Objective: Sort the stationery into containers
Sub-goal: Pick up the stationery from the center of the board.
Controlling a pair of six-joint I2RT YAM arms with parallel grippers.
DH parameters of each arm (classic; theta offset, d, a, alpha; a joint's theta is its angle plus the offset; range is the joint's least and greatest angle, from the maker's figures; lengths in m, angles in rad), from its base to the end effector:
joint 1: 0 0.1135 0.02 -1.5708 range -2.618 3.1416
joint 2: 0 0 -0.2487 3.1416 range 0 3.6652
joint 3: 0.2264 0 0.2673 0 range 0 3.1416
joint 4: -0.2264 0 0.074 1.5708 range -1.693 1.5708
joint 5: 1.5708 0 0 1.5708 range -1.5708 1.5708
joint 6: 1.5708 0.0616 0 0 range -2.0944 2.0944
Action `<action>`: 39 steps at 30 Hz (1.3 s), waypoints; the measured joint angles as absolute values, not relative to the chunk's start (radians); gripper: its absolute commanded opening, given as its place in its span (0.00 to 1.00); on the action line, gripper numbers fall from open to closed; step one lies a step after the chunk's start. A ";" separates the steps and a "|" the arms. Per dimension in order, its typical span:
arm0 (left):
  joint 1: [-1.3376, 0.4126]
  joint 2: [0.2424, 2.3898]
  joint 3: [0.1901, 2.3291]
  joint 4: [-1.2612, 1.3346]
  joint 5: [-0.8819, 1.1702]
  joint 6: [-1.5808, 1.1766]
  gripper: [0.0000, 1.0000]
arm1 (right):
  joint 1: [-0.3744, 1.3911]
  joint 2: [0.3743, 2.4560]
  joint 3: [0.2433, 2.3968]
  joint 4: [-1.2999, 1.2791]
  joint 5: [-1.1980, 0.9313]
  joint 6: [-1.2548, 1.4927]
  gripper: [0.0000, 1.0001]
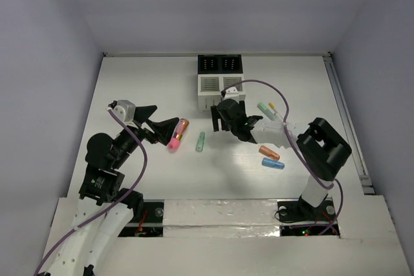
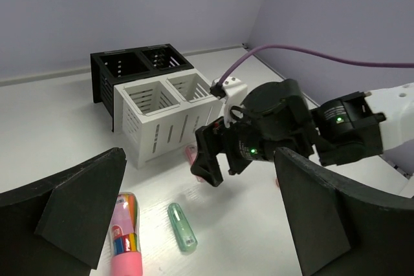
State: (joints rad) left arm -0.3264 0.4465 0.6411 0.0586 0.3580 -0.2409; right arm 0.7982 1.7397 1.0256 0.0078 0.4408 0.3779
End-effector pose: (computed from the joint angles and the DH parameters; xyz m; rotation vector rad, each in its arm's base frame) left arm 0.1514 -0.0740 0.3631 0.3683 1.3188 -0.7136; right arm 0.2957 0.2657 0.1492 -0.2355 2.1896 0.1523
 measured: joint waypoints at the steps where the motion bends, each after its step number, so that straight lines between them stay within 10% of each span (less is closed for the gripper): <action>1: -0.327 0.447 0.641 0.058 0.358 -0.241 0.99 | 0.798 1.758 1.036 0.007 0.454 0.380 0.86; 39: -0.328 0.448 0.641 0.061 0.363 -0.241 0.99 | 0.784 1.669 0.913 0.101 0.439 0.432 0.24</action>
State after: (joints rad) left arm -0.3279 0.4484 0.6411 0.0612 0.3634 -0.2409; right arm 0.7837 1.6691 0.9131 0.1013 0.4389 0.4320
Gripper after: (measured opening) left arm 0.990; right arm 0.331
